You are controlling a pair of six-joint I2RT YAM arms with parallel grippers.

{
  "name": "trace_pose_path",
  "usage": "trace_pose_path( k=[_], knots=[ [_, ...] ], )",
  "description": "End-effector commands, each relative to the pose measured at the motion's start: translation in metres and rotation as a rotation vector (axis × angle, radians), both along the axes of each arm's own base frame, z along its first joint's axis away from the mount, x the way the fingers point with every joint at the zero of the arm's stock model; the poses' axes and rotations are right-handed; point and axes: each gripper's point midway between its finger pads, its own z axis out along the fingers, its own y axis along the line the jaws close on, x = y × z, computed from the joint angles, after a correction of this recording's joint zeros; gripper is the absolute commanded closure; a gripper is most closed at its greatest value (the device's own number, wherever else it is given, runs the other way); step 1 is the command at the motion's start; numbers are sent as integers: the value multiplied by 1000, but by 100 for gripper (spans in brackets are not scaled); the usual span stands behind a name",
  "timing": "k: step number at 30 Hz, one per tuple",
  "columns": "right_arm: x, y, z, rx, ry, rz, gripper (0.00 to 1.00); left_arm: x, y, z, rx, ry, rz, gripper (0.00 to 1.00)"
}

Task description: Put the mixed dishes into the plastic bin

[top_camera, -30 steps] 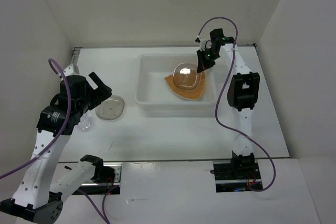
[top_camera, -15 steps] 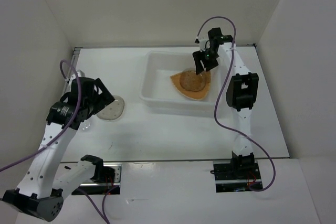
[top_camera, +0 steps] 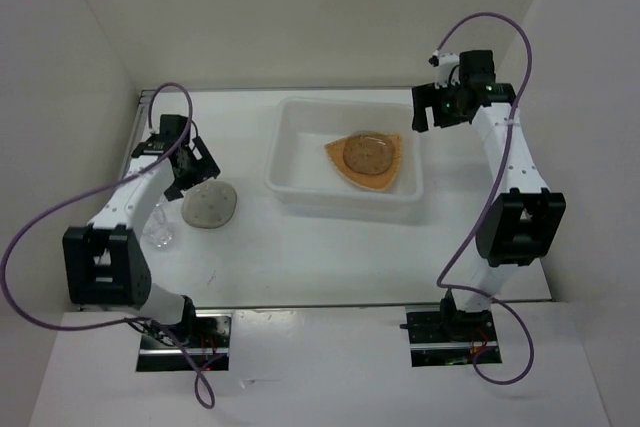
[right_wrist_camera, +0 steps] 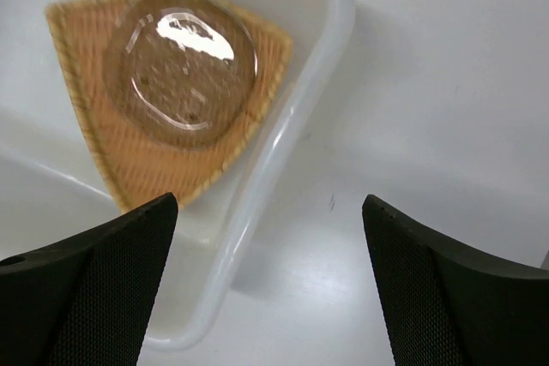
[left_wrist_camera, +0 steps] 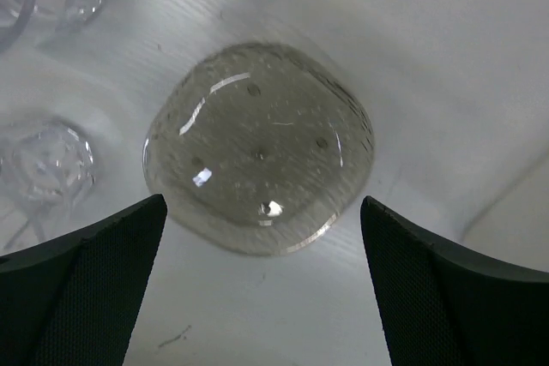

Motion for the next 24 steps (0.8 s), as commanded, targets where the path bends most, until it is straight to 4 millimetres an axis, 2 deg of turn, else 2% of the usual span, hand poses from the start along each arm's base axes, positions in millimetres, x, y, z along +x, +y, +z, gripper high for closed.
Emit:
trace_pose_path(
  k=[1,2,3,4,5,6,7,8,10,12,14,15,16,18,22,24],
  knots=[
    [-8,-15,-20,-17,-20,-126,7,30,17,-25,9,85,-50,0],
    [-18,-21,-33,-3,10,-158,7,34,21,-43,10,139,-52,0],
    [-24,-27,-40,-4,27,-173,7,40,27,-46,23,138,-63,0],
    [-25,-38,-34,3,-1,-209,7,42,27,-51,28,143,-73,0],
    [-34,-46,-47,-5,24,-232,7,45,33,-54,22,139,-66,0],
    [-38,-52,-50,-11,24,-250,7,50,38,-57,29,132,-69,0],
    [-41,-63,-45,-13,-3,-289,7,51,42,-60,28,131,-60,0],
    [-48,-66,-54,-13,15,-299,7,52,47,-65,17,138,-59,0],
    [-59,-71,-57,-21,9,-333,7,54,46,-73,-3,156,-73,0],
    [-65,-74,-56,-21,-3,-342,7,57,56,-74,3,151,-64,0],
    [-74,-84,-58,-7,-6,-377,7,60,53,-77,-7,145,-96,0],
    [-78,-87,-59,-7,-3,-387,7,62,58,-76,1,135,-97,0],
    [-81,-92,-66,-7,8,-401,7,61,55,-81,-11,145,-120,0],
    [-87,-95,-66,-7,5,-413,7,61,53,-93,-44,165,-136,4],
    [-94,-91,-77,2,31,-406,7,68,37,-101,-119,145,-208,13],
    [-97,-92,-81,9,41,-409,7,67,34,-110,-136,164,-212,13]
  ],
)
